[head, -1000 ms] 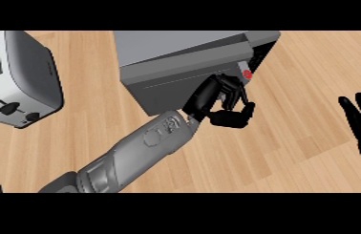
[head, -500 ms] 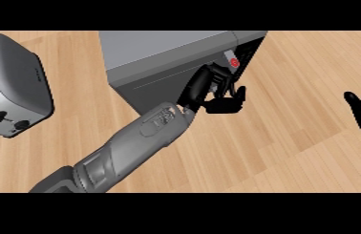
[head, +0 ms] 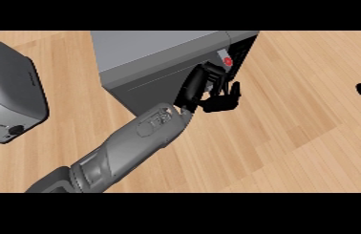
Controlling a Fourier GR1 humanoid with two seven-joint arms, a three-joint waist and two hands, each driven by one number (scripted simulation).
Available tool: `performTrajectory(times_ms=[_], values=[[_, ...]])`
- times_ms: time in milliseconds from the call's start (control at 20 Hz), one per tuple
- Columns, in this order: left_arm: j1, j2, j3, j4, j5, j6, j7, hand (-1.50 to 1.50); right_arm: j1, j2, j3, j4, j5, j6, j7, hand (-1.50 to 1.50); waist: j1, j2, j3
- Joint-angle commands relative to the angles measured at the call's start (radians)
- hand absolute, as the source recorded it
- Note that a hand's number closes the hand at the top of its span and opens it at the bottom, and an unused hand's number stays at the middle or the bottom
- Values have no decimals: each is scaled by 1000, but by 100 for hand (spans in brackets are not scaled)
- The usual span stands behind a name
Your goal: Pick up the milk, place it into the microwave and close the microwave
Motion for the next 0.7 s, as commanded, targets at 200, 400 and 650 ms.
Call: performTrajectory(times_ms=[200, 400, 650], values=[[-97, -51, 3, 45, 18, 22, -7, 150, -36, -45, -34, -4, -19, 3, 29, -150, -32, 12, 0], [-99, -51, 4, 39, 27, 33, -23, 150, -44, -63, -54, 13, -35, 11, 37, -150, -39, 19, 2], [-107, -51, 0, 38, 42, 56, -22, 150, -53, -73, -65, 28, -77, 22, 50, -150, -37, 17, 5]])
